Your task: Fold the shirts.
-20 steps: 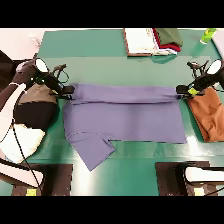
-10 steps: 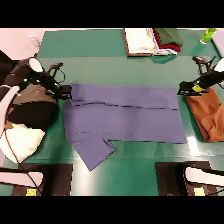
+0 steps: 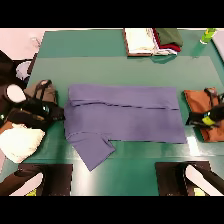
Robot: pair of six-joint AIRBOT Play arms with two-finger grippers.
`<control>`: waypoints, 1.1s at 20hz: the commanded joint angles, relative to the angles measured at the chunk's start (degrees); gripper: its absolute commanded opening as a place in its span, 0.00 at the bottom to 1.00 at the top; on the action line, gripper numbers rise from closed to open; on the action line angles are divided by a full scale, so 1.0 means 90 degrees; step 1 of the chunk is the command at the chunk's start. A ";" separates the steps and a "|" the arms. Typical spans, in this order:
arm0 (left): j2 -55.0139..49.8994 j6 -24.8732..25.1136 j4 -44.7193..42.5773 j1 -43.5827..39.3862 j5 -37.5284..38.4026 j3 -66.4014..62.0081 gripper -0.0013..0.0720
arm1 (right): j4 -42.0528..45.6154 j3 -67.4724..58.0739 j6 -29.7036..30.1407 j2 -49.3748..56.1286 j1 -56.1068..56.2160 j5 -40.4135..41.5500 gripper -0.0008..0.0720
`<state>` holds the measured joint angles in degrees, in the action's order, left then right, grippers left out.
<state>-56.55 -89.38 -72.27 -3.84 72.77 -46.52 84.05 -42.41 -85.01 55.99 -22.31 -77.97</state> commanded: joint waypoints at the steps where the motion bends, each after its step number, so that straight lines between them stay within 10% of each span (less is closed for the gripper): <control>1: 0.0500 -0.0087 0.0180 0.0007 -0.0270 0.1030 0.52 | -0.0039 0.1127 0.0002 -0.0415 -0.0240 0.0029 0.71; 12: 0.0500 -0.0085 0.0206 0.0005 -0.0379 0.1246 0.52 | -0.0316 0.1576 -0.0163 -0.0410 0.0675 0.0678 0.59; 14: 0.0500 -0.0119 0.0204 0.0005 -0.0192 0.1251 0.52 | -0.0318 0.1576 -0.0165 -0.0410 0.0852 0.0682 0.15; 15: 0.0503 -0.0151 0.0206 0.0005 -0.0119 0.1263 0.52 | -0.0328 0.1576 -0.0165 -0.0410 0.0899 0.0702 0.09; 22: 0.0503 -0.0792 0.0226 -0.1156 -0.0357 0.1690 0.53 | -0.0328 0.1576 -0.0165 -0.0410 0.0908 0.0729 0.04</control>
<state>-52.07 -93.12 -70.37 -9.39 71.55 -32.95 81.12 -28.27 -86.39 52.27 -14.41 -71.88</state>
